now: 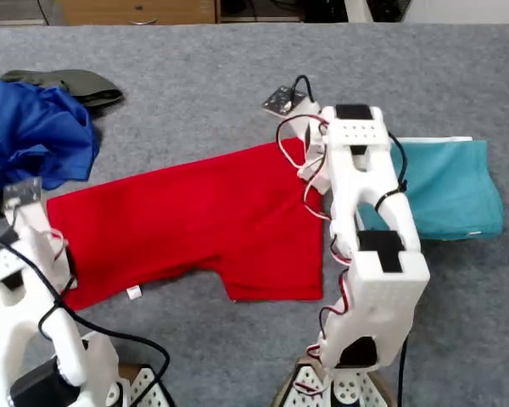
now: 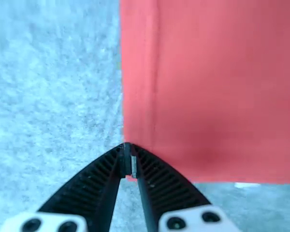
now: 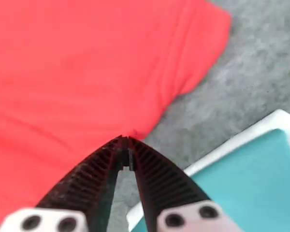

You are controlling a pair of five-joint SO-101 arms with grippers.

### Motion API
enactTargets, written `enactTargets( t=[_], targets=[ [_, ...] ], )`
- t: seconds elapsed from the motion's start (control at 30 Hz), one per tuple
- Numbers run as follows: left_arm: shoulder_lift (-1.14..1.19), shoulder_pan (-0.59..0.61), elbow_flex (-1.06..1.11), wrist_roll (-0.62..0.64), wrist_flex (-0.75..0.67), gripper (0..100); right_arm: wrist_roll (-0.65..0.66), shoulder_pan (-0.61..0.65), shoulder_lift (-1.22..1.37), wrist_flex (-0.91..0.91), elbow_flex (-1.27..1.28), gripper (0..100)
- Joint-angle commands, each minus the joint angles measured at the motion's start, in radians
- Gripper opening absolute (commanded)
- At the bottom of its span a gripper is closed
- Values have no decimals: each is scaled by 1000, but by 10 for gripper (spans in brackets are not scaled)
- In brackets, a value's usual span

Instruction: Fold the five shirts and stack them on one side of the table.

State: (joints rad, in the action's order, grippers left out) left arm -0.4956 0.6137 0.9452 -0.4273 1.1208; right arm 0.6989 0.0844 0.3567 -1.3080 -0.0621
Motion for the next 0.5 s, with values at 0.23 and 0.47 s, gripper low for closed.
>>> enactTargets(
  t=[0.23, 0.47],
  targets=[
    [51, -153, -494, 239, 103, 18, -60, 64, -62, -3, -231, 4],
    [452, -135, -497, 330, -74, 18, -172, 99, 265, 15, -461, 4]
  ],
)
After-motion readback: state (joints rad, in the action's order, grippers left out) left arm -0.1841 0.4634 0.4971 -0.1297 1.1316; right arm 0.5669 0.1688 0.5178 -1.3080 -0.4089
